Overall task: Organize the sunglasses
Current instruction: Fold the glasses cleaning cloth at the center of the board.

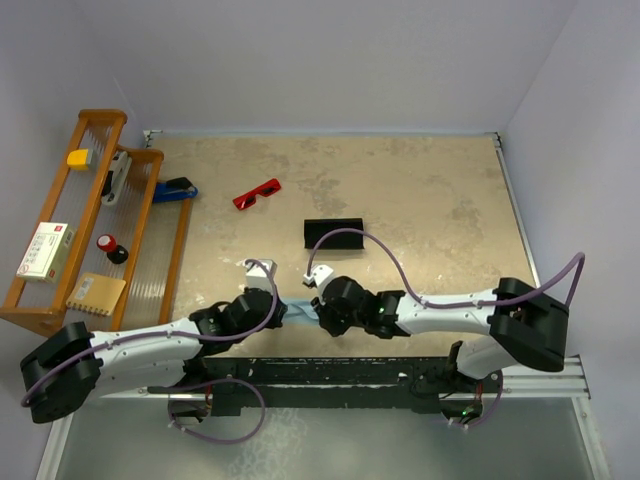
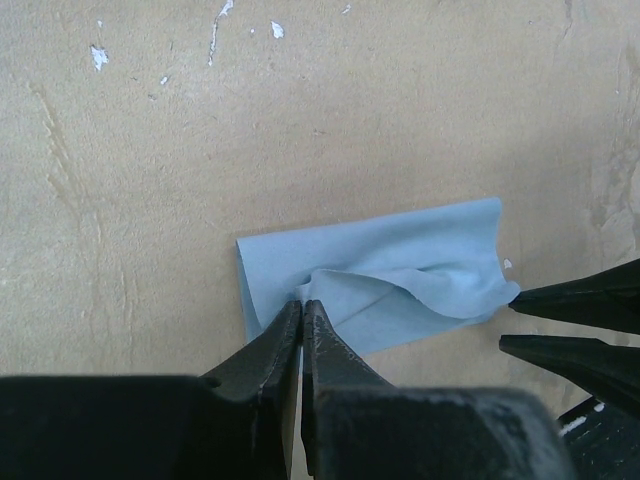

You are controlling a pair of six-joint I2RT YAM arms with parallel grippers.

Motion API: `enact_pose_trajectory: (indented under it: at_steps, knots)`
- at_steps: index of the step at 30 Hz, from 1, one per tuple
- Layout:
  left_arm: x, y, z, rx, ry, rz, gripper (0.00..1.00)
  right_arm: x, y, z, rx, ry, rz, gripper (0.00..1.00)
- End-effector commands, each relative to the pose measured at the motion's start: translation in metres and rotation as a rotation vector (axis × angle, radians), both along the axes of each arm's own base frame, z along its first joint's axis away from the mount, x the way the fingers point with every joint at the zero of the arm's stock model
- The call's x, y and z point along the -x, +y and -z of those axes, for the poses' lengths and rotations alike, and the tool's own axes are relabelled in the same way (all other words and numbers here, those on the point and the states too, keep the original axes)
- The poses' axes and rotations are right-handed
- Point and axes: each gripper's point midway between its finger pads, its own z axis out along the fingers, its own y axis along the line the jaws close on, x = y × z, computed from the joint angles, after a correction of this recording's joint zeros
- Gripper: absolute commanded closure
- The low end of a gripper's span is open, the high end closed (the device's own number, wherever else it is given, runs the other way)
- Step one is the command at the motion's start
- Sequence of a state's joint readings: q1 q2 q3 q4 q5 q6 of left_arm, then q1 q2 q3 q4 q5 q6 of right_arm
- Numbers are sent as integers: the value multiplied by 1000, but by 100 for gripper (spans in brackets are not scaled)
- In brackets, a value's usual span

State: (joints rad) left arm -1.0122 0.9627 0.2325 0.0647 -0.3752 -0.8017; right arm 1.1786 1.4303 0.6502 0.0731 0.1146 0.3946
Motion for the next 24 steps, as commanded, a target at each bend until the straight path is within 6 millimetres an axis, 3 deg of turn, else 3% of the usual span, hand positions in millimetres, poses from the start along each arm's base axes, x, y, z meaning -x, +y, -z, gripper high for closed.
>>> enact_pose_trajectory:
  at_steps: [1, 24]
  knots:
    - [-4, -7, -12, 26, -29, -13, 99, -1, 0, -11, -31, -20, 23, 75]
    - [-1, -7, -11, 2, -38, -13, 100, 1, -8, -21, -57, -34, 47, 76]
